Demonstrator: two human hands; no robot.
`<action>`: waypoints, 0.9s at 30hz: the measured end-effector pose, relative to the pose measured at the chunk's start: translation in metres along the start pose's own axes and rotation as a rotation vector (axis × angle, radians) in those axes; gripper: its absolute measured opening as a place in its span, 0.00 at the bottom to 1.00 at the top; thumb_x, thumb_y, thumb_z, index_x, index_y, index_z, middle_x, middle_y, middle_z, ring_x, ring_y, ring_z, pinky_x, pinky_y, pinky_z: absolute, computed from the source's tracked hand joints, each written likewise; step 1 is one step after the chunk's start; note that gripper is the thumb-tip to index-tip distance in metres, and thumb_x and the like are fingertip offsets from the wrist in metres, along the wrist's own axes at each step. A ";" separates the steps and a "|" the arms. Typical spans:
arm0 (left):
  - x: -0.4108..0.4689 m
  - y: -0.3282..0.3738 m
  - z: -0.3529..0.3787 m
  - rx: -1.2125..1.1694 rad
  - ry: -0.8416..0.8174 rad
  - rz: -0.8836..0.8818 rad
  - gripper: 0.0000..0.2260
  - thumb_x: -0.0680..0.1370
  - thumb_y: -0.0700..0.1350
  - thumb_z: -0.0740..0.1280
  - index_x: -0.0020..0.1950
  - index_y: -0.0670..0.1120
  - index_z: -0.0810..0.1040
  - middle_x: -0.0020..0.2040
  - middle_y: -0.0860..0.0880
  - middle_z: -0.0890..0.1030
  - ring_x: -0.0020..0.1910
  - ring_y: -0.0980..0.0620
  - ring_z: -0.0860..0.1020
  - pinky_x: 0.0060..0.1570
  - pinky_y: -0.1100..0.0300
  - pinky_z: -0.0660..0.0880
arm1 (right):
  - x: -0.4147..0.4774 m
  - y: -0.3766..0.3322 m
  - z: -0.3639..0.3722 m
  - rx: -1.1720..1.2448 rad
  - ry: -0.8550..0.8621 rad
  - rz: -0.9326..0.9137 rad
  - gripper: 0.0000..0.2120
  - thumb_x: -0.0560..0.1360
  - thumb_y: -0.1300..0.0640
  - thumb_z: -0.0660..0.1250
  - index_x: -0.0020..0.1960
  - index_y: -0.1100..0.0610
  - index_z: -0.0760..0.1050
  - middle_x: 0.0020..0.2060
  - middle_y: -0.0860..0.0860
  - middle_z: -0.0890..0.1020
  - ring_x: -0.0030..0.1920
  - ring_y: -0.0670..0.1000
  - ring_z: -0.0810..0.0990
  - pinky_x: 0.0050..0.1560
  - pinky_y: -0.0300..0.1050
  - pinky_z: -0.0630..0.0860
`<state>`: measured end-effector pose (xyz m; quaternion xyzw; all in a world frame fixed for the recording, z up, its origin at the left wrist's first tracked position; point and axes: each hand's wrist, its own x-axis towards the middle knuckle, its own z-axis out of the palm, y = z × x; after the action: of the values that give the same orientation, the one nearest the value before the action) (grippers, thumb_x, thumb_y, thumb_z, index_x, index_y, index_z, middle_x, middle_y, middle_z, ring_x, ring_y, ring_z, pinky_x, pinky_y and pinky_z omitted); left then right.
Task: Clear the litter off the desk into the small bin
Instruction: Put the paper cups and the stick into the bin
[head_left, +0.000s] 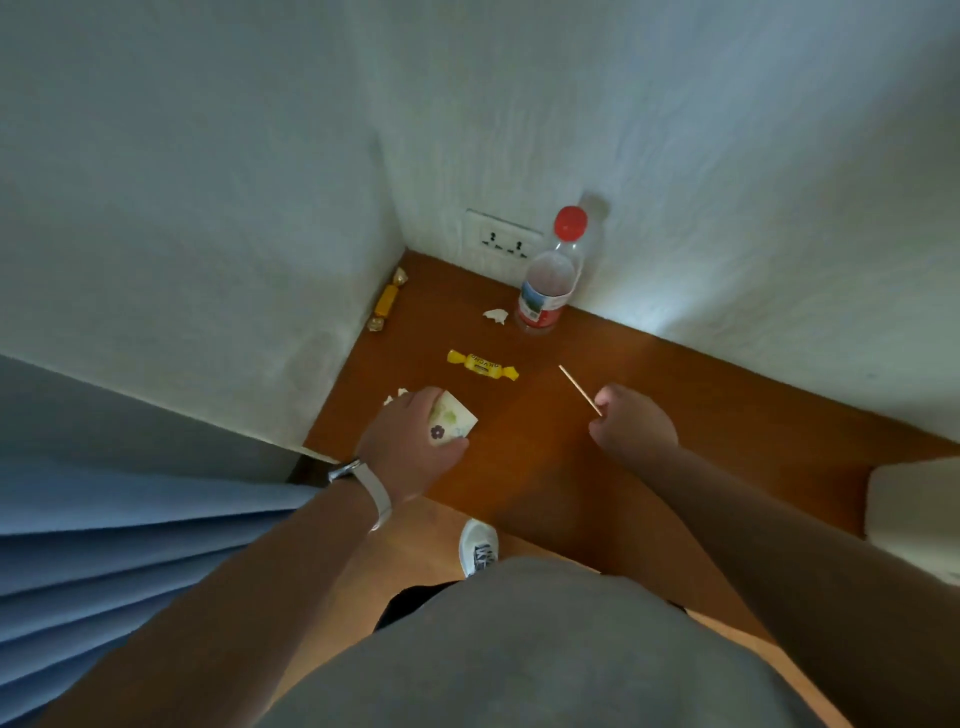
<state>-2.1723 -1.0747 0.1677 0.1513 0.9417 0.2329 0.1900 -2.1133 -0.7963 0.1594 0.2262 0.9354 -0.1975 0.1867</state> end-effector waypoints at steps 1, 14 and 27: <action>0.004 0.012 0.001 0.001 0.007 0.027 0.30 0.72 0.60 0.69 0.70 0.51 0.66 0.59 0.51 0.75 0.55 0.52 0.73 0.49 0.56 0.74 | -0.004 0.008 -0.007 0.033 0.002 0.004 0.13 0.73 0.57 0.64 0.57 0.53 0.75 0.46 0.50 0.81 0.44 0.50 0.79 0.44 0.48 0.77; 0.018 0.225 0.047 -0.062 -0.087 0.461 0.29 0.73 0.59 0.69 0.70 0.52 0.66 0.58 0.54 0.73 0.54 0.55 0.73 0.49 0.61 0.73 | -0.114 0.145 -0.102 0.466 0.392 0.186 0.04 0.73 0.59 0.67 0.45 0.50 0.74 0.37 0.46 0.78 0.37 0.48 0.77 0.39 0.46 0.78; -0.032 0.461 0.129 -0.326 -0.321 0.667 0.25 0.72 0.56 0.72 0.66 0.55 0.68 0.54 0.59 0.76 0.48 0.61 0.77 0.43 0.61 0.79 | -0.201 0.326 -0.167 0.677 0.762 0.398 0.03 0.72 0.59 0.66 0.45 0.53 0.73 0.36 0.46 0.77 0.35 0.46 0.75 0.35 0.41 0.72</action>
<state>-1.9981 -0.6476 0.3002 0.4511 0.7500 0.4014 0.2702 -1.8288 -0.5239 0.2968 0.5017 0.7602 -0.3525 -0.2147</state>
